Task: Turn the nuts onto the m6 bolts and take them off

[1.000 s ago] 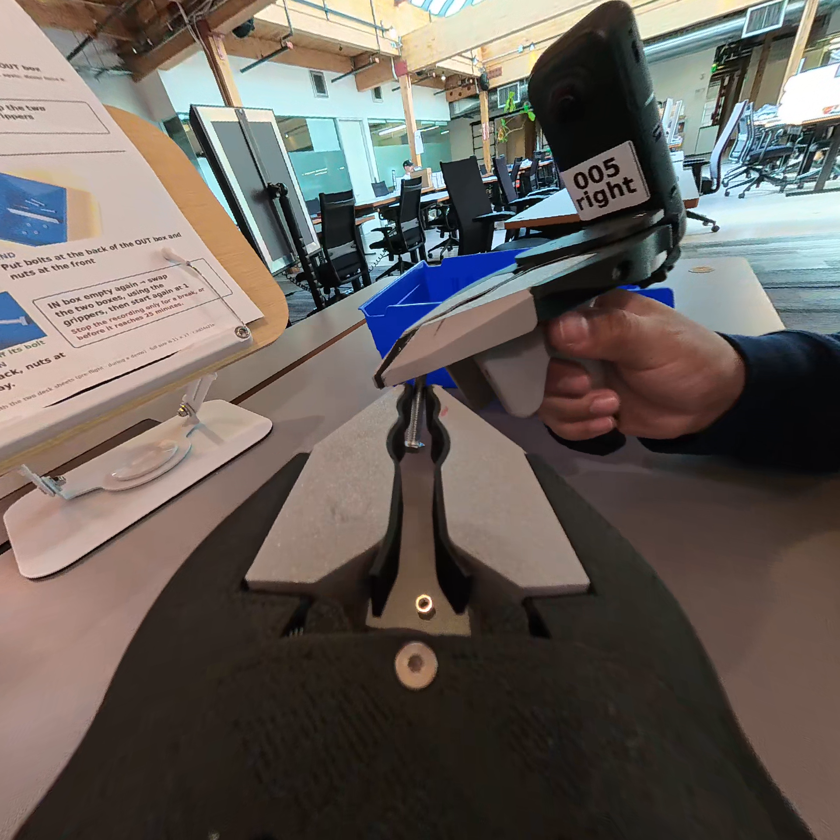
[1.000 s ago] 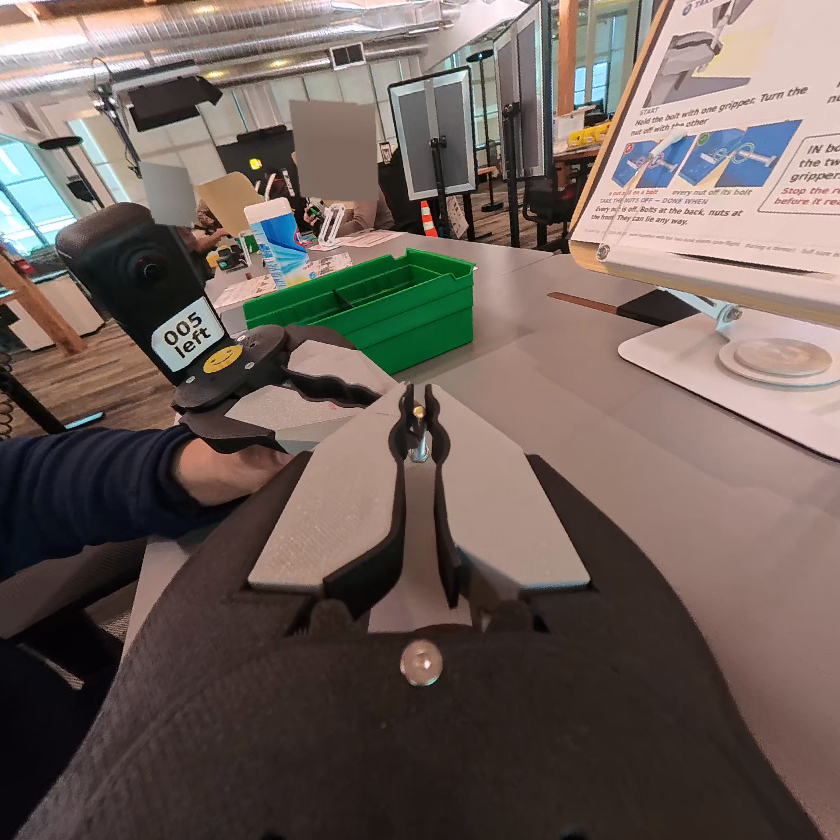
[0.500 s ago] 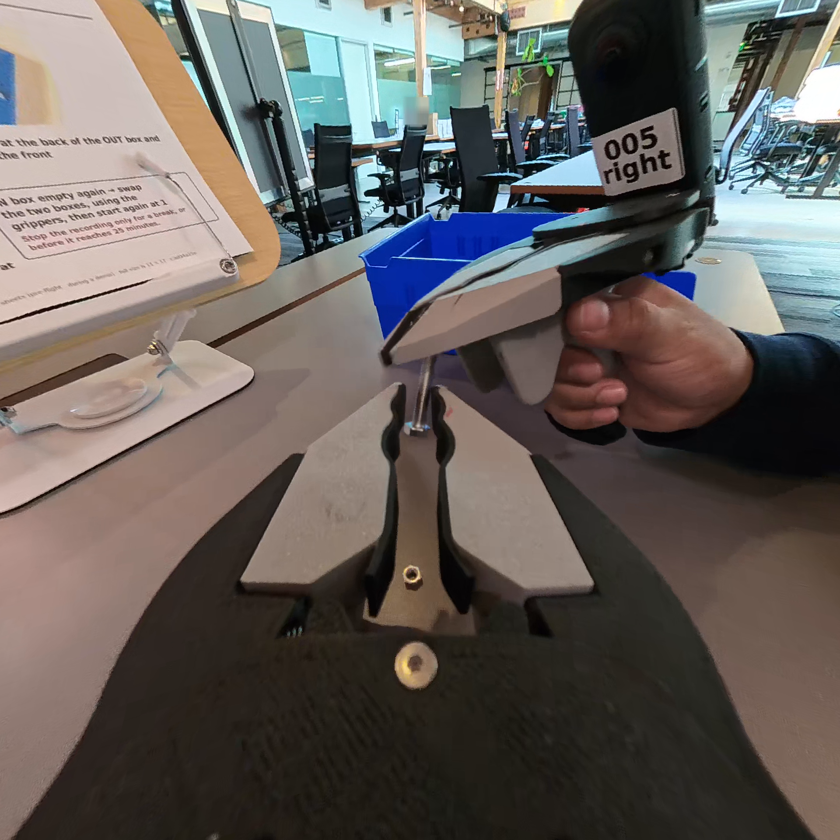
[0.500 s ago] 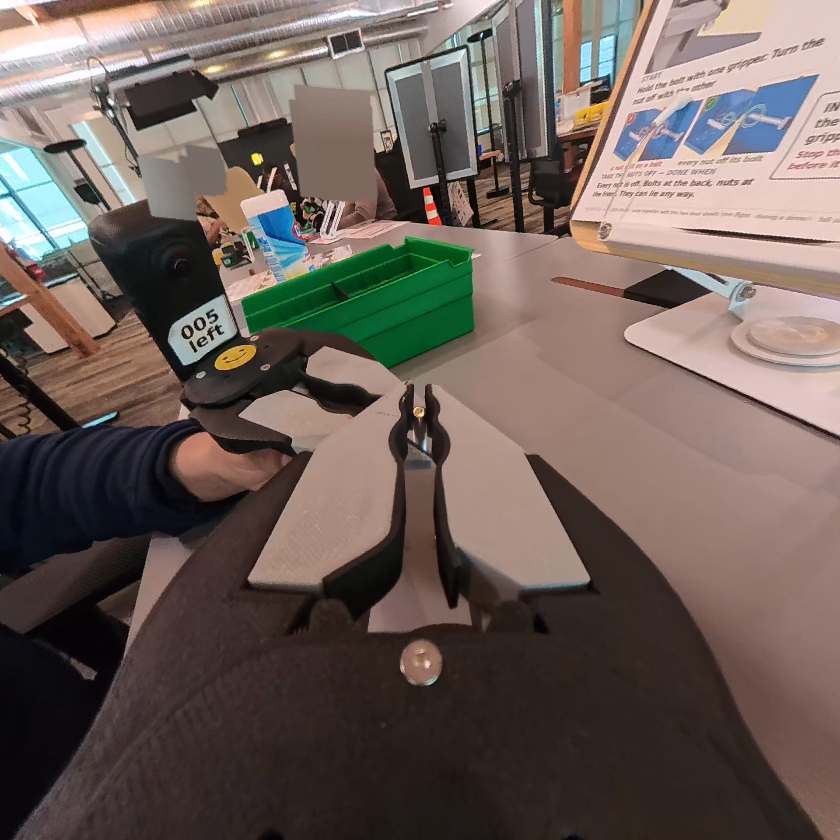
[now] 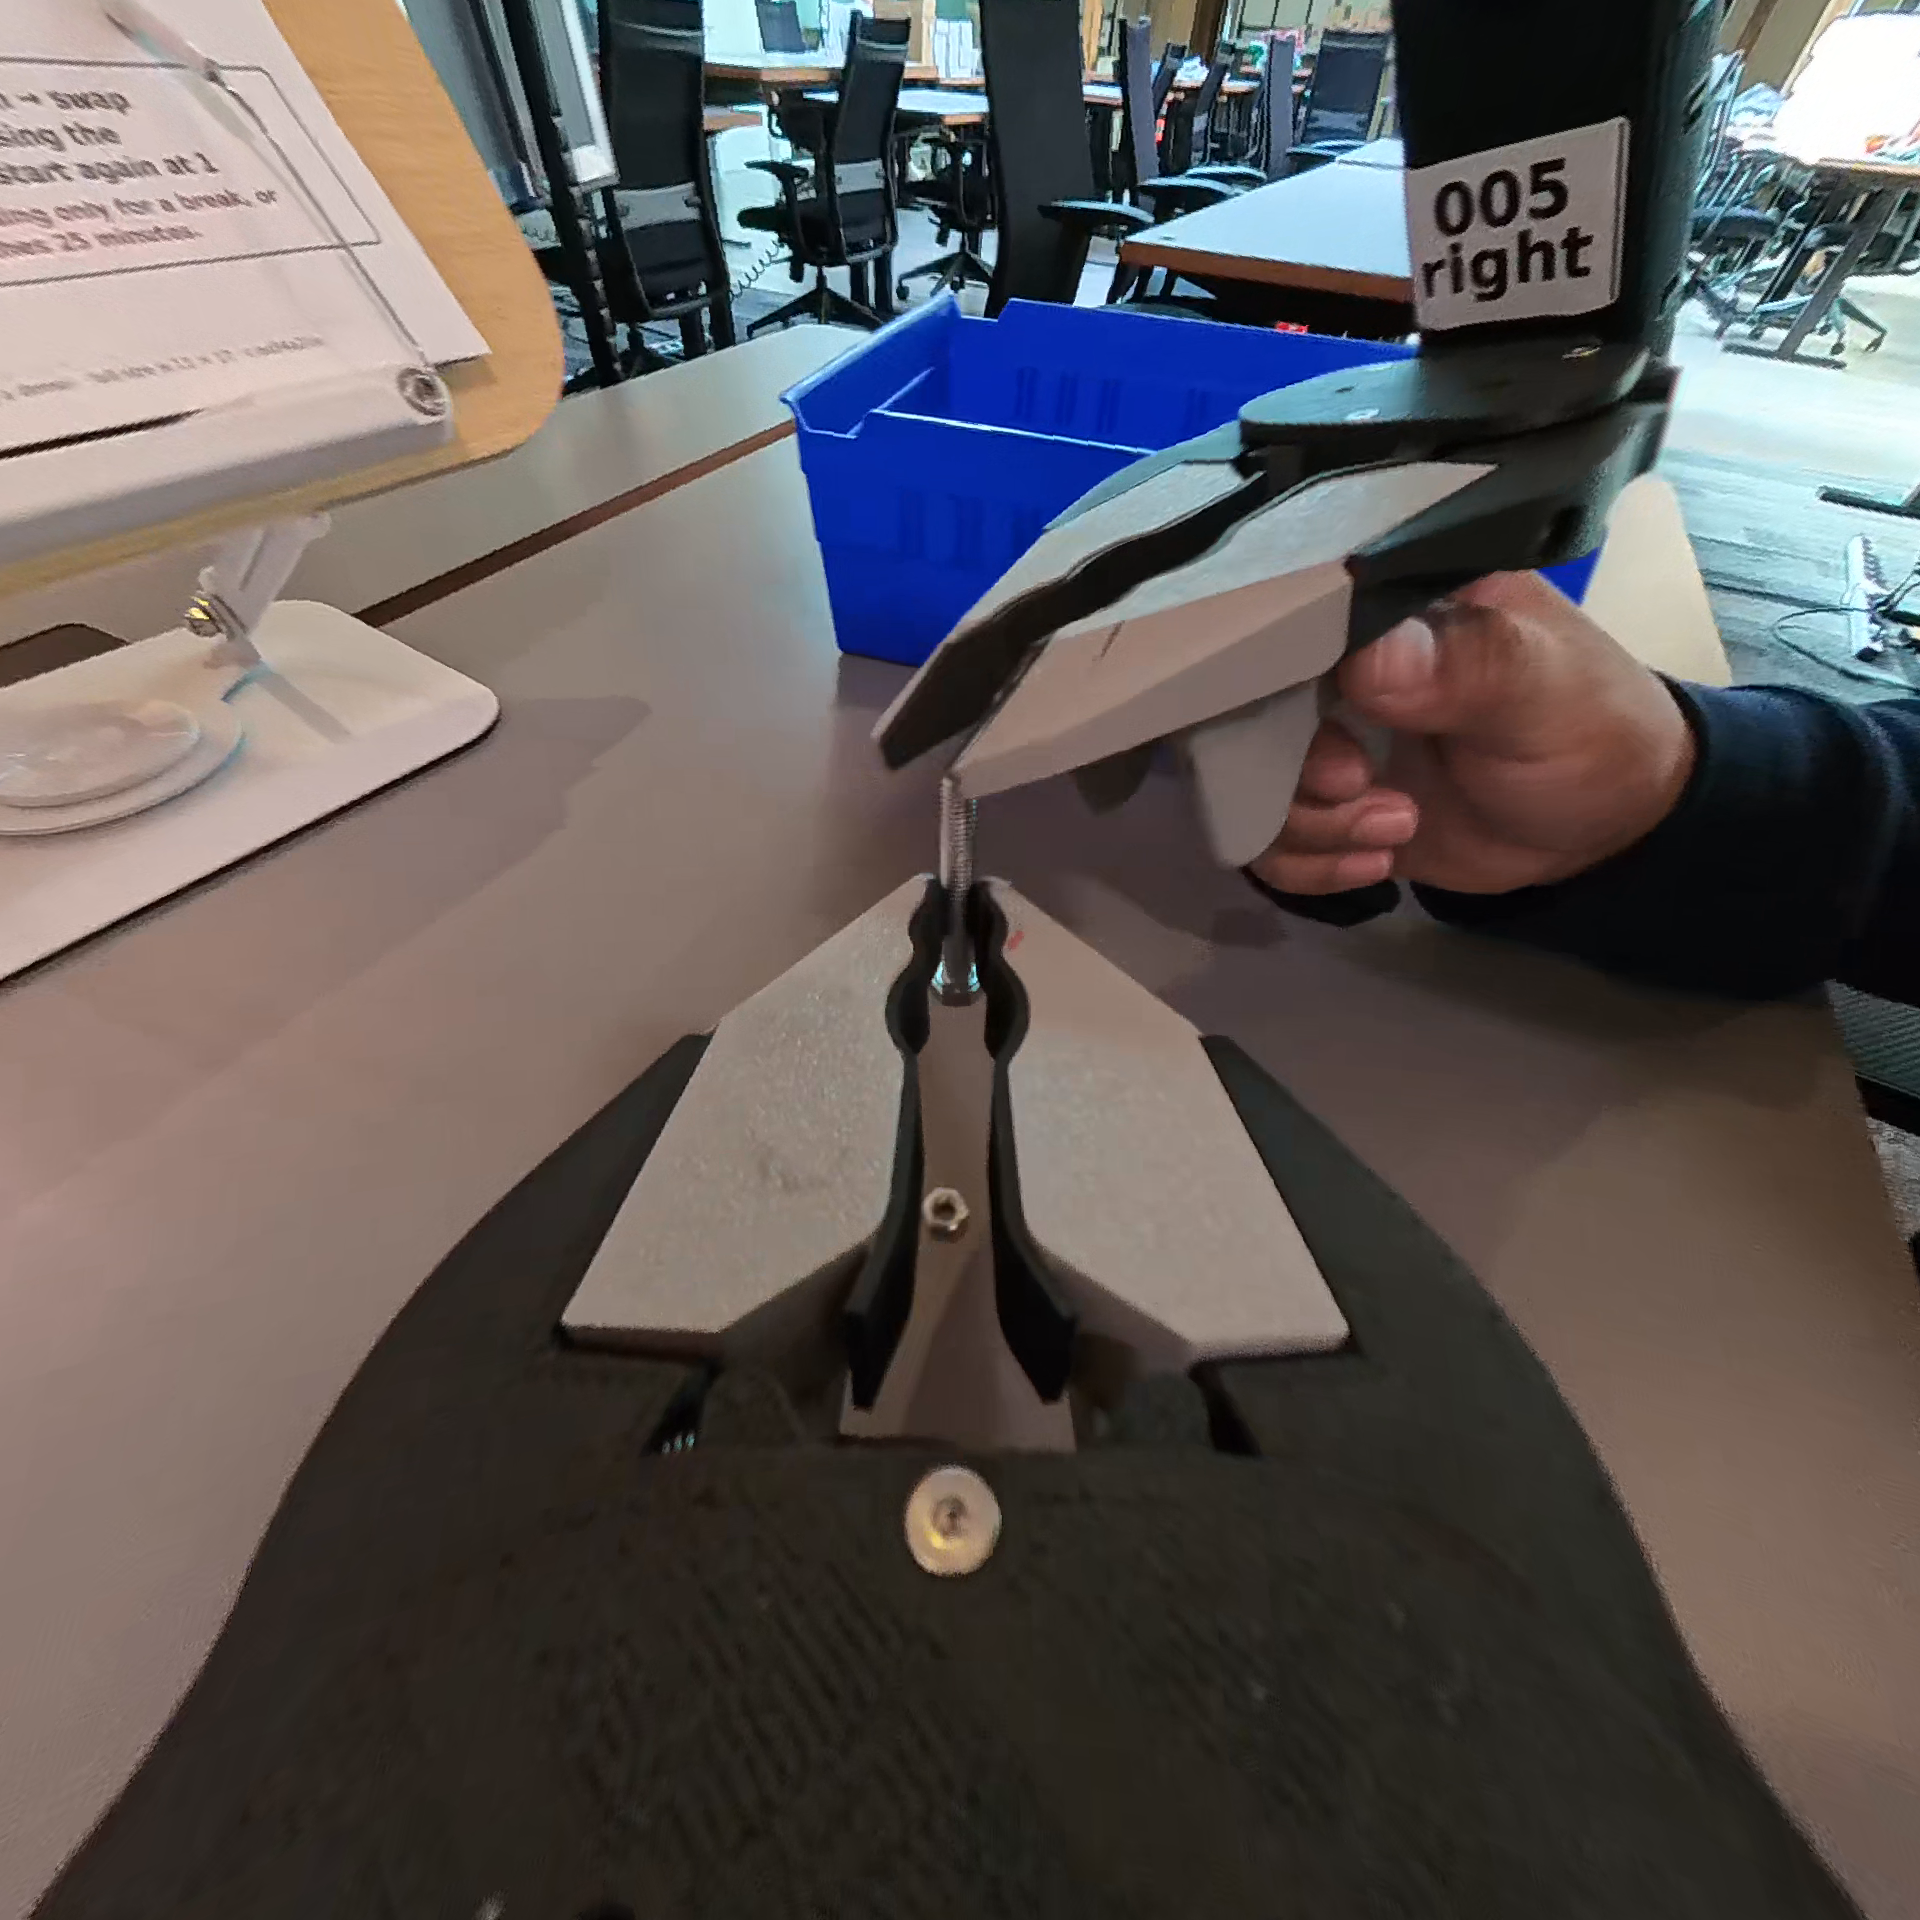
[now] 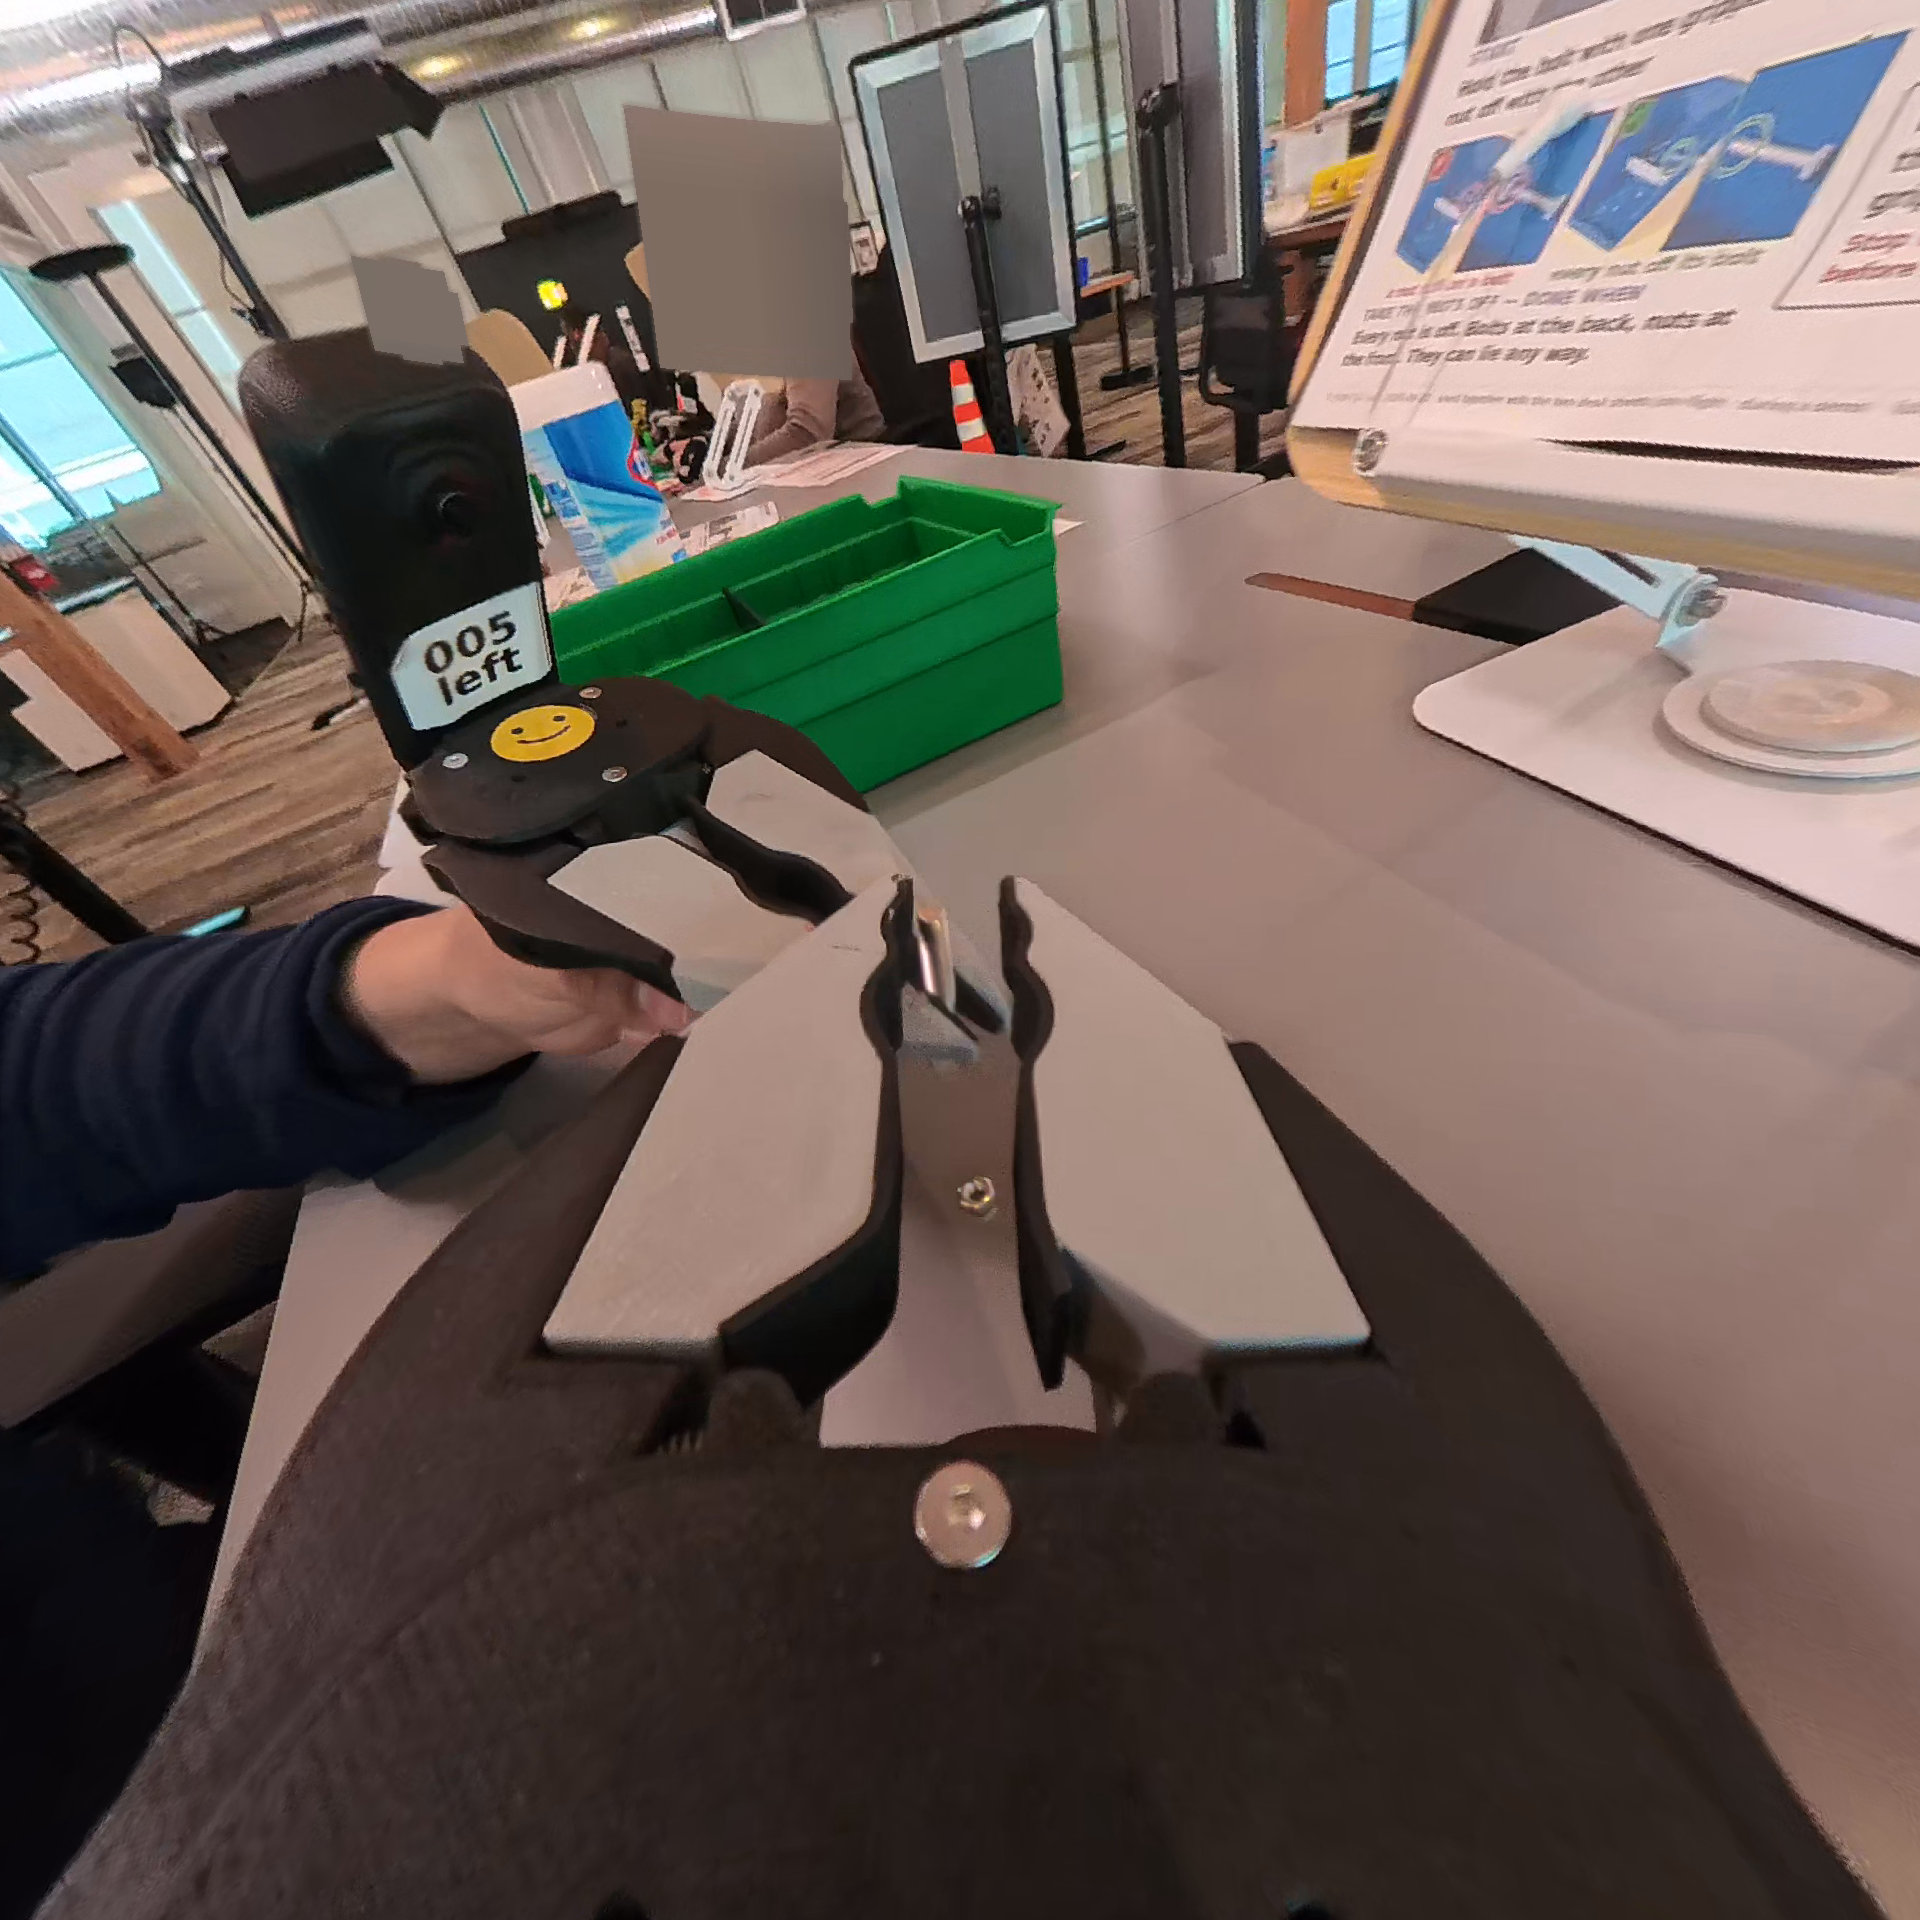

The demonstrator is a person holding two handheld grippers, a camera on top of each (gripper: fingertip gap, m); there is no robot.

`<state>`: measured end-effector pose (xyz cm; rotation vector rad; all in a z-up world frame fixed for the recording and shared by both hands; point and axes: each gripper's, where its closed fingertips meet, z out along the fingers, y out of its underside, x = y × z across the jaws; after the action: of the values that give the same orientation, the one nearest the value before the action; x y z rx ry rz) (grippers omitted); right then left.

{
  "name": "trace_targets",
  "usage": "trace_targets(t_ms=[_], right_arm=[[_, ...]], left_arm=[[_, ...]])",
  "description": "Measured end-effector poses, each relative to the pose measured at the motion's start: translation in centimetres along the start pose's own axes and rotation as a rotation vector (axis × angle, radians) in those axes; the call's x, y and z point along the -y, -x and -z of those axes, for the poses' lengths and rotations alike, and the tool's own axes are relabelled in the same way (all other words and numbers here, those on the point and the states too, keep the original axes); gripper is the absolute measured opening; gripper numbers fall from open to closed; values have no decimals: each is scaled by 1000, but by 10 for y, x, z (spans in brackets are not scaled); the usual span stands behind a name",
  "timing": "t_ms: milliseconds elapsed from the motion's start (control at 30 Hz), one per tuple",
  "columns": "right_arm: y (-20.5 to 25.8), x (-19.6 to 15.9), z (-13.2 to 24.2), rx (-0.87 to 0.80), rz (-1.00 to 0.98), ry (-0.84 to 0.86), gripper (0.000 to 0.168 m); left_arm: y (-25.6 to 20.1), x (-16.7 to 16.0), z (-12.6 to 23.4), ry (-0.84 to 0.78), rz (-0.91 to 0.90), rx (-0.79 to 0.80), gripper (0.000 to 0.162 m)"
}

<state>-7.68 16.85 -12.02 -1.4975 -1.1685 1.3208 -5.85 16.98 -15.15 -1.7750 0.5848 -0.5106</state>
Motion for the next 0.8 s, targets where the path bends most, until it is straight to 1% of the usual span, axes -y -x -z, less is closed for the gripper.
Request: trace_targets(t_ms=[67,100,167,233,300,367,433,567,733,767,800], right_arm=[[-6,-2,4,-12,-1,8,14],[-8,-9,4,-4,0,40,14],[-6,-32,2,34,28,173,17],[-8,-59,2,31,96,315,20],[-11,-76,0,20,154,398,21],[-8,-85,-4,46,185,437,22],[-4,-93,-7,80,214,477,23],[-7,-103,-14,72,295,543,20],[-5,-115,-23,52,383,608,19],[-7,-116,-24,40,395,618,18],[-6,-116,-25,47,394,617,13]], left_arm=[[9,-1,5,-7,-13,15,3],[13,-3,8,-6,-30,10,3],[21,-18,15,48,-63,-3,3],[31,-31,23,87,-43,-4,3],[33,-28,29,62,28,-37,3],[37,-23,32,29,99,-47,3],[32,-20,32,17,136,-90,3],[31,-30,27,71,118,-75,3],[29,-31,26,79,100,-76,3],[29,-31,26,80,103,-77,3],[30,-31,26,81,105,-78,3]])
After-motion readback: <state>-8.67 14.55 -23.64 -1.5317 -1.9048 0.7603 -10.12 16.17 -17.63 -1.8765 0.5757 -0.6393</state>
